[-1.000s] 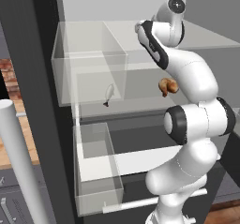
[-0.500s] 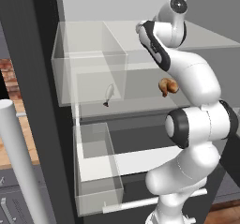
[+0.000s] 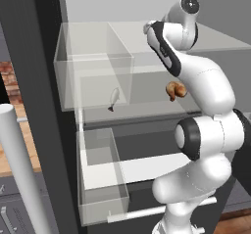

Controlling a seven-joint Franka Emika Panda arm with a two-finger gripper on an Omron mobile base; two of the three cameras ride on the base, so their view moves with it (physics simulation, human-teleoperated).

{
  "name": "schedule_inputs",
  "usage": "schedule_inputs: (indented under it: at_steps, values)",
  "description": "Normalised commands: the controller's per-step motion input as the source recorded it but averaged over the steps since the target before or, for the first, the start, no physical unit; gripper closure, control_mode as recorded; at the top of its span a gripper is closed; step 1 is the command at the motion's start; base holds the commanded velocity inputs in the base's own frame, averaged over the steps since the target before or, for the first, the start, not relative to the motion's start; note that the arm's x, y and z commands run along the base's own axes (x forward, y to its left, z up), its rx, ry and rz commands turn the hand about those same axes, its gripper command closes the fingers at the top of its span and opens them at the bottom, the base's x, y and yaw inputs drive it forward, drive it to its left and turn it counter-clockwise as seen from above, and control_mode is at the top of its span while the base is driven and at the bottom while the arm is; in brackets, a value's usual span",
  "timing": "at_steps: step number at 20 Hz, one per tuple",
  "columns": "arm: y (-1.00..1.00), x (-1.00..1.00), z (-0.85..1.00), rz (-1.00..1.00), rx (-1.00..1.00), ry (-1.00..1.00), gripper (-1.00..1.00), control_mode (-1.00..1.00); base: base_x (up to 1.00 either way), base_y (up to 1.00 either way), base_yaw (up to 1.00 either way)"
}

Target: Gather the tomato and garlic from the fridge and place them on a tray on the dining counter. Then gather the fish and chicken drumstick from the fridge and place them on the other tray.

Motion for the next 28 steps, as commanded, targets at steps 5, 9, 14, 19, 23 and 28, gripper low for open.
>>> schedule_inputs:
  at_steps: [5,9,14,19,23,28]
  values:
    - [-0.01,-0.74,0.08,0.0,0.0,-0.04,1.0,-1.0,0.0,0.0,0.0]
    - [-0.07,-1.0,0.06,0.0,0.0,0.0,1.0,-1.0,0.0,0.0,0.0]
    - [0.0,-1.0,0.1,0.0,0.0,0.02,1.0,-1.0,0.0,0.0,0.0]
    - [0.0,-1.0,0.02,0.0,-0.02,0.06,1.0,-1.0,0.0,0.0,0.0]
    - [0.1,-0.99,-0.02,0.0,-0.08,0.12,1.0,-1.0,0.0,0.0,0.0]
    - [0.2,-0.91,-0.25,0.0,-0.1,0.15,1.0,-1.0,0.0,0.0,0.0]
